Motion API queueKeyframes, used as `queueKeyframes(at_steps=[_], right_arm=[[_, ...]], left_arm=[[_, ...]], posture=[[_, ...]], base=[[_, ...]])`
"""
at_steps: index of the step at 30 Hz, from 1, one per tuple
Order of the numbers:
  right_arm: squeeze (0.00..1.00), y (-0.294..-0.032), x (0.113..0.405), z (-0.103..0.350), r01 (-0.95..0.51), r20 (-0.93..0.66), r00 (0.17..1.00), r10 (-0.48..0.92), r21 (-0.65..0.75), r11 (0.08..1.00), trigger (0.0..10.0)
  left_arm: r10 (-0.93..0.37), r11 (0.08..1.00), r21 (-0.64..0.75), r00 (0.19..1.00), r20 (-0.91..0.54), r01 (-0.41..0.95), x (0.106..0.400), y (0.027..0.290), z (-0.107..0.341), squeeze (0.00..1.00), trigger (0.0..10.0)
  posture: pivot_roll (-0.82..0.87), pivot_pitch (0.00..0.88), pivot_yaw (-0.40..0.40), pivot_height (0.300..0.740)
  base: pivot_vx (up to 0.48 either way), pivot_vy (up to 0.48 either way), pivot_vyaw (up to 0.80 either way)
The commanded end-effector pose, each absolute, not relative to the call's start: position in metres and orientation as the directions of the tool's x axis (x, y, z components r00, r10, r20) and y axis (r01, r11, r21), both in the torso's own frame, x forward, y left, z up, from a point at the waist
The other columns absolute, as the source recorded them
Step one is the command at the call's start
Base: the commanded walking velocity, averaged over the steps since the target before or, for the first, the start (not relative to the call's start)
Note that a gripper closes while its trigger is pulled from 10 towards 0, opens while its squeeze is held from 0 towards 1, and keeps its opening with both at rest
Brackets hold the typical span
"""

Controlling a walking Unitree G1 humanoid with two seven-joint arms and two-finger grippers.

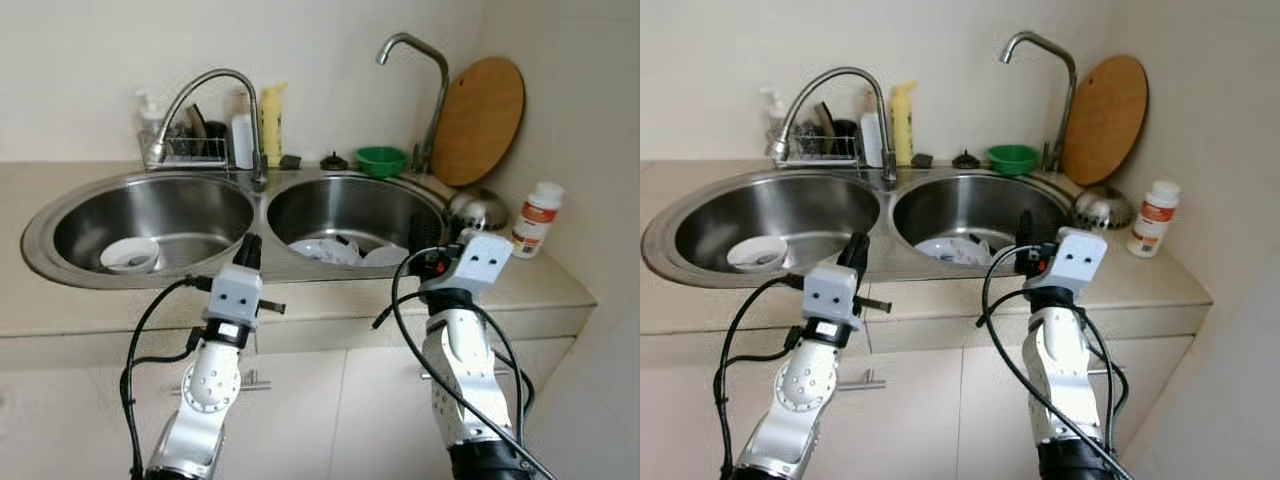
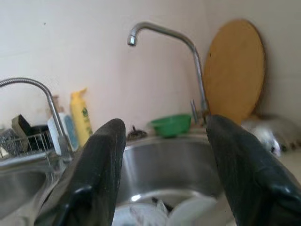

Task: Kitchen organization

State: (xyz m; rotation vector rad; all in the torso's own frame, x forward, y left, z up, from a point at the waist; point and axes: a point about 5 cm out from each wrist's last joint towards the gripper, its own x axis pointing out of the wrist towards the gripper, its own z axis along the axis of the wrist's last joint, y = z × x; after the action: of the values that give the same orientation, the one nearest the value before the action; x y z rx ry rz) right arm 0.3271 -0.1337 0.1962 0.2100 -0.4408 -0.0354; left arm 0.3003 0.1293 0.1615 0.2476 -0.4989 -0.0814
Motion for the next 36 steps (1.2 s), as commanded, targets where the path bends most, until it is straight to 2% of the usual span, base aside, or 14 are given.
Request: queueKeyframes(at_steps=[1,9,36], right_arm=[[0.0,-0.134,0.326,0.203,-0.013,0.443,0.893,-0.08,0.205,0.979,10.0],[0.0,-0.135,0.325,0.2,-0.013,0.439,0.896,-0.071,0.187,0.982,10.0],[0.0,-0.131,0.324,0.193,-0.017,0.41,0.91,-0.053,0.166,0.986,10.0]], left_arm=[[-0.145,0.965,0.263,0.864,0.482,0.015,0.3,0.13,0.167,0.0,10.0],[-0.136,0.967,0.253,0.872,0.47,0.015,0.3,0.13,0.165,0.0,10.0],[-0.143,0.965,0.261,0.875,0.463,0.019,0.3,0.13,0.165,0.0,10.0]], posture=[[0.03,0.0,-0.009,0.74],[0.03,0.0,-0.01,0.74],[0.04,0.0,-0.01,0.74]], base=[[0.0,0.0,0.0],[0.0,0.041,0.0],[0.0,0.479,0.0]])
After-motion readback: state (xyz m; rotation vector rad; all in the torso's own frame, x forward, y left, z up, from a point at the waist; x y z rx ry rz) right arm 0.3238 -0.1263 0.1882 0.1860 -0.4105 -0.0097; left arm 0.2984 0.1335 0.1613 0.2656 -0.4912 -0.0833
